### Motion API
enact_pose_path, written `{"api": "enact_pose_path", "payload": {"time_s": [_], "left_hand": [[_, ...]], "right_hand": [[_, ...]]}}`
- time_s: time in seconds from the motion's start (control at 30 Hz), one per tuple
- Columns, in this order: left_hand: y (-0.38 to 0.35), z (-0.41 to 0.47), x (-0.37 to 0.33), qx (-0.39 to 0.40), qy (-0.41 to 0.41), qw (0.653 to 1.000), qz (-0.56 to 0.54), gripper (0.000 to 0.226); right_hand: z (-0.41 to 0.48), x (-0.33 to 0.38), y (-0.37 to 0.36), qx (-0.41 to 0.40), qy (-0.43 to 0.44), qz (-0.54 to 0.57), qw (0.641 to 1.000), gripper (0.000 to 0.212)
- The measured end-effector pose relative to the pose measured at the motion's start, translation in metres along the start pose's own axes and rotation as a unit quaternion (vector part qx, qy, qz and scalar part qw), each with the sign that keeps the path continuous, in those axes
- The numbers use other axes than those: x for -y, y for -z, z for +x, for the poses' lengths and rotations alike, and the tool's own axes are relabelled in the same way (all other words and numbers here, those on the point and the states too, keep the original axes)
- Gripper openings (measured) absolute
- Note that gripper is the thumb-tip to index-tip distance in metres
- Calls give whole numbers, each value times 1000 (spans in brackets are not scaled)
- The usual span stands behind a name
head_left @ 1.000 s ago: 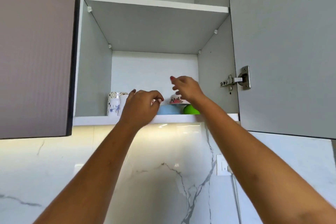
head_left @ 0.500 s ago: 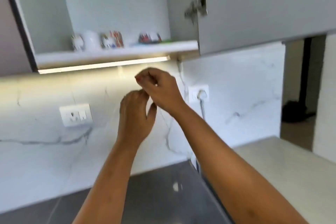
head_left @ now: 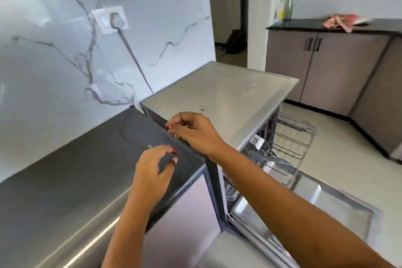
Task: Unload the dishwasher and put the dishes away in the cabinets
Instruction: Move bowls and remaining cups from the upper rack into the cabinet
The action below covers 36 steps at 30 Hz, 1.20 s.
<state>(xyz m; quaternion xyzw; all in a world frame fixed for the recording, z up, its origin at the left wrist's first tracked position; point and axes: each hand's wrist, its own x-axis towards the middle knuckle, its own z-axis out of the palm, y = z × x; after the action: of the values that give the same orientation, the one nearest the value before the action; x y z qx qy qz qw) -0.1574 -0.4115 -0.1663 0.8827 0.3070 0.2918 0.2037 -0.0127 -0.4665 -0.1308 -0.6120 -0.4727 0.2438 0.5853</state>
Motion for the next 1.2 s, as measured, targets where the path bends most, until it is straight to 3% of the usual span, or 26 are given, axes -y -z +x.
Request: {"api": "enact_pose_path", "payload": {"time_s": [0.2, 0.3, 0.43, 0.63, 0.83, 1.2], "left_hand": [[-75, -6, -68, 84, 8, 995, -61, 17], [-124, 1, -103, 134, -10, 987, -85, 15], [-199, 17, -129, 214, 29, 972, -91, 15], [-296, 44, -151, 160, 186, 960, -138, 9], [-339, 63, -150, 169, 256, 942, -133, 11], [-433, 136, -82, 223, 296, 926, -76, 16]], "right_hand": [[-68, -43, 112, -8, -71, -127, 989, 13], [-87, -77, 172, -20, -120, -156, 980, 13], [-90, -138, 246, -11, -193, -177, 965, 9], [-81, -201, 322, 80, -229, -251, 937, 16], [-63, -234, 356, 99, -241, -250, 932, 20], [14, -341, 337, 119, -292, -195, 929, 22]]}}
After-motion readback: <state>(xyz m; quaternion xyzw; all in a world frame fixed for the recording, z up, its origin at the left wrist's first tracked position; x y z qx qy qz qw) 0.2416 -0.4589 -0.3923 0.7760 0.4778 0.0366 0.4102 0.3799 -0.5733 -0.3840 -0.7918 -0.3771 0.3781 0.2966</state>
